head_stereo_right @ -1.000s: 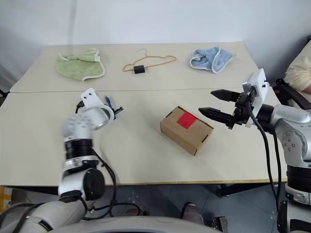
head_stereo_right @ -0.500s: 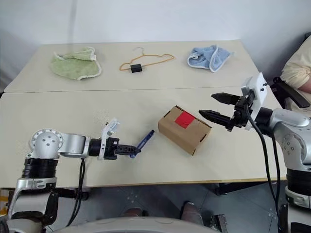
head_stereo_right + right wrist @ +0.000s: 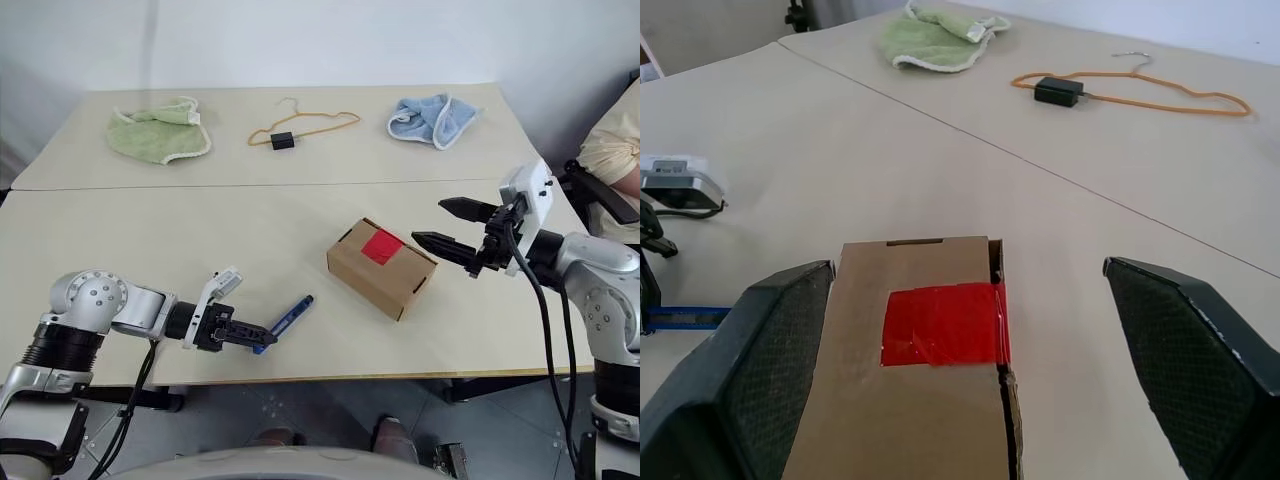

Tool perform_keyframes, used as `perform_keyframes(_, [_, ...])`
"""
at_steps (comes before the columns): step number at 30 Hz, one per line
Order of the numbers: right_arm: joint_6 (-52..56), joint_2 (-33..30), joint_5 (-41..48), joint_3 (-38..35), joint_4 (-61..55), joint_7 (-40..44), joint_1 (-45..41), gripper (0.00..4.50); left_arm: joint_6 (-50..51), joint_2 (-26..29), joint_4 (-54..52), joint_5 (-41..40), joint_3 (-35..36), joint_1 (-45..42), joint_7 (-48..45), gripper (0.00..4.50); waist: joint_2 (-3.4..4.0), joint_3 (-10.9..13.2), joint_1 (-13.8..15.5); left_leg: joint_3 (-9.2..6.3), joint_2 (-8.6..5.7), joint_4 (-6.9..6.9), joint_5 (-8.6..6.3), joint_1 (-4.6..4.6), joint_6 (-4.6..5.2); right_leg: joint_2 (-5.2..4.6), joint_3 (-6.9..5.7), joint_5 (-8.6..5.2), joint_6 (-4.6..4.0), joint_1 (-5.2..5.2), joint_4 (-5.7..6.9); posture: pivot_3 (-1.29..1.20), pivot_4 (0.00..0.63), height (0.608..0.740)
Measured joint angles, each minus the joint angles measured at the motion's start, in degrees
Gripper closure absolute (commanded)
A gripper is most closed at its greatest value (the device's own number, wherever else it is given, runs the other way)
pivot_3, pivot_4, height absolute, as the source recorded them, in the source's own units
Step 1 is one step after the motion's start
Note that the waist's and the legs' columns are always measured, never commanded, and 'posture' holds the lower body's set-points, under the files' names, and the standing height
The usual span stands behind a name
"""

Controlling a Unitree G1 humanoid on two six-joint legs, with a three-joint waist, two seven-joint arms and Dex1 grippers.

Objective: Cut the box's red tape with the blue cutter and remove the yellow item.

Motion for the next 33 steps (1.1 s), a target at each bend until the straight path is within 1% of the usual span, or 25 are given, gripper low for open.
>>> perform_keyframes(3, [0.11,0.0,0.31,-0.07,-0.4,-0.33,0.46,0.0,-0.8,0.07,-0.95,2.57,-0.79,-0.05,-2.24,4.2,0.0,0.0,-0.03,0.0,0.0,0.0,0.01,0.04,0.01,0.0,0.0,0.0,0.0,0.02,0.04,0.0,0.15,0.74])
perform_keyframes(8, [0.21,-0.03,0.41,-0.11,-0.53,-0.64,0.88,0.0,-6.29,1.24,-6.75,8.02,-3.92,0.47,-5.15,4.2,0.0,0.0,0.17,-0.01,0.01,0.0,0.02,0.03,0.0,0.0,0.0,0.0,0.0,0.04,0.02,0.0,0.15,0.74])
perform_keyframes(14, [0.21,-0.03,0.42,-0.1,-0.57,-0.89,0.87,0.0,-5.95,1.42,-5.17,10.3,-4.57,-0.32,-8.18,4.2,0.0,0.0,0.02,-0.01,0.01,0.0,0.02,0.04,0.02,0.0,0.0,0.0,0.0,0.04,0.03,0.0,0.15,0.74])
perform_keyframes(17, [0.21,-0.03,0.41,-0.1,-0.57,-0.93,0.86,0.0,-4.0,1.17,-2.08,10.66,-4.59,-1.65,-9.56,3.62,0.0,0.0,-0.02,-0.01,0.01,0.0,0.02,0.04,0.04,0.0,0.0,0.0,0.0,0.04,0.04,0.0,0.15,0.74])
perform_keyframes(21, [0.2,-0.03,0.41,-0.1,-0.57,-1.01,0.86,0.0,-1.44,0.16,1.96,10.68,-4.35,-3.71,-11.52,2.56,0.02,-0.01,-0.08,-0.01,0.01,0.0,0.03,0.18,0.07,0.0,0.0,0.0,0.0,0.15,0.07,0.0,0.15,0.74])
perform_keyframes(27, [0.21,-0.03,0.41,-0.1,-0.57,-1.03,0.86,0.0,-1.34,0.16,4.78,10.72,-4.57,-4.69,-14.35,1.1,0.01,-0.01,-0.09,-0.01,0.03,-0.03,-0.05,0.65,0.21,0.0,0.03,-0.06,-0.12,0.48,0.04,0.0,0.15,0.74])
perform_keyframes(28, [0.2,-0.03,0.41,-0.1,-0.57,-1.03,0.86,0.0,-1.55,0.36,5.19,10.86,-4.83,-5.05,-15.08,0.8,0.01,-0.01,-0.1,-0.02,0.04,-0.05,-0.03,0.69,0.2,0.0,0.03,-0.08,-0.14,0.48,0.07,0.0,0.15,0.74])
perform_keyframes(29, [0.21,-0.03,0.41,-0.1,-0.57,-1.03,0.86,0.0,-1.92,0.63,5.42,10.98,-5.13,-5.36,-15.67,0.69,0.01,-0.01,-0.09,-0.02,0.05,-0.07,-0.01,0.72,0.19,0.0,0.03,-0.08,-0.16,0.49,0.11,0.0,0.15,0.74])
perform_keyframes(30, [0.21,-0.03,0.41,-0.1,-0.57,-1.02,0.86,0.0,-2.34,0.99,5.67,11.13,-5.52,-5.66,-16.27,0.39,0.02,-0.01,-0.11,-0.03,0.05,-0.08,0.01,0.76,0.17,0.0,0.03,-0.09,-0.19,0.49,0.16,0.0,0.15,0.74])
perform_keyframes(32, [0.21,-0.03,0.41,-0.1,-0.57,-1.02,0.86,0.0,-3.32,1.81,6.57,11.36,-6.1,-6.26,-17.61,0.02,0.02,-0.01,-0.19,-0.03,0.07,-0.12,0.04,0.82,0.15,0.01,0.03,-0.07,-0.28,0.5,0.22,0.0,0.15,0.74])
perform_keyframes(33, [0.21,-0.03,0.41,-0.1,-0.57,-1.02,0.86,0.0,-4.02,2.31,6.84,11.58,-6.49,-6.58,-18.33,0.02,0.03,-0.02,-0.23,-0.03,0.09,-0.14,0.06,0.84,0.15,0.01,0.03,-0.06,-0.3,0.5,0.24,0.0,0.15,0.74])
